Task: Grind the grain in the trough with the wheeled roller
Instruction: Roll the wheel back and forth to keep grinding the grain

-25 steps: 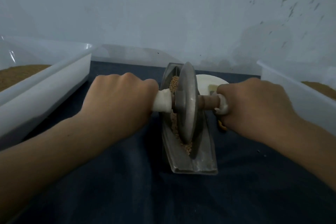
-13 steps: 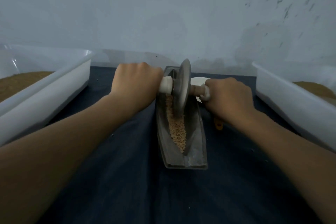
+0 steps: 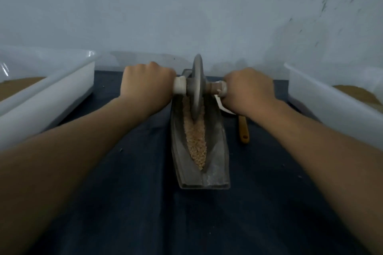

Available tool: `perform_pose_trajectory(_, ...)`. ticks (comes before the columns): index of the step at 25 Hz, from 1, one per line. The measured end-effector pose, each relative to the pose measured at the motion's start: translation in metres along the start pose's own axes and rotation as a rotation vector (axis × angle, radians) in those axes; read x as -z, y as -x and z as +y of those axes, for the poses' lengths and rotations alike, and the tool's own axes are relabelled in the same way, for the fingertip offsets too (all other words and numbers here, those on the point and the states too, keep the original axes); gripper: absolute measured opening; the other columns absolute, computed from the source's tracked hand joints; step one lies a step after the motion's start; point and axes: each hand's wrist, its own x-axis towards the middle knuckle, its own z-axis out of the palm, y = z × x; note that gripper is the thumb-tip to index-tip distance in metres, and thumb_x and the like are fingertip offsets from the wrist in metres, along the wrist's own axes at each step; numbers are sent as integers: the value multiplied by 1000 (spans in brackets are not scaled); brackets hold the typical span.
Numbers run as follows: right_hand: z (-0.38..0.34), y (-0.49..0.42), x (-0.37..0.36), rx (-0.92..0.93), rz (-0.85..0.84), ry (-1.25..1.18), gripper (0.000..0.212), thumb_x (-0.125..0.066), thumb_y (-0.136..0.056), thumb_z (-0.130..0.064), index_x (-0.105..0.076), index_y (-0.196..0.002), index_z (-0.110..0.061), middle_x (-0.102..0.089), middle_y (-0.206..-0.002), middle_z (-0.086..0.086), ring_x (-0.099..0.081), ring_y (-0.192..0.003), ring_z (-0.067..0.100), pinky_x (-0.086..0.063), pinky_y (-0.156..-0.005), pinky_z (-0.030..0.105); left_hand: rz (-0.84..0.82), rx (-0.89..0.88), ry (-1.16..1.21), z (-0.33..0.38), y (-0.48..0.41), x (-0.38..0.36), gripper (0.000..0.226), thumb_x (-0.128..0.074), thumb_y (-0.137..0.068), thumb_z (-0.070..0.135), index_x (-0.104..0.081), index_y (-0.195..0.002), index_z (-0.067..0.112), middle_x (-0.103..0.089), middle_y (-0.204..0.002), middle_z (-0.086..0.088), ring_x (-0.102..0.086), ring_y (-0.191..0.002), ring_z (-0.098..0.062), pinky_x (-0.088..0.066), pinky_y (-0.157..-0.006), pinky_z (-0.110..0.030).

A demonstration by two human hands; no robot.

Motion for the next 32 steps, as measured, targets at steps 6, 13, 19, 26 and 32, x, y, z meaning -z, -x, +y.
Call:
perform_pose_trajectory(6, 11, 41, 8, 45, 38, 7, 23, -61, -77, -39, -46, -64, -28, -48, -63, -7, -42, -54, 15, -24, -47, 25, 20, -79, -13, -2, 32, 26, 23, -61, -82, 26, -40, -73, 26, -33, -58, 4, -30, -46, -19, -18, -47, -26)
perform_pose_trajectory(13, 11, 50, 17, 116, 112, 80, 20, -59, -70, -43, -48, -60, -30, -46, -56, -8, -44, -49, 16, -24, -46, 21, -3, -97, -12, -10, 42, 22, 25, -68, -69, 29, -43, -65, 29, -24, -52, 8, -18, -40, -14, -12, -48, -19)
perform_pose_trajectory(19, -8, -4, 6, -13, 37, 35, 1, -63, -87, -26, -64, -87, -24, -55, -78, 1, -53, -69, 24, -37, -56, 28, 35, 61, 56, 3, -4, -6, 7, -60, -87, 24, -56, -83, 20, -55, -70, -4, -53, -59, -29, -27, -51, -31)
perform_pose_trajectory(26, 10, 74, 42, 236, 250, 100, 30, -61, -47, -41, -33, -53, -32, -30, -45, -11, -27, -38, 11, -17, -47, 16, 118, -157, 116, -22, 78, 42, 33, -65, -68, 34, -33, -67, 26, -31, -48, 8, -17, -41, -16, -7, -51, -17)
perform_pose_trajectory(32, -1, 17, 6, 47, 87, 42, 18, -66, -77, -33, -52, -67, -27, -52, -61, -4, -43, -52, 18, -31, -49, 24, 0, -8, -17, -1, 24, 12, 16, -62, -83, 24, -49, -74, 22, -29, -58, 3, -25, -46, -19, -18, -47, -27)
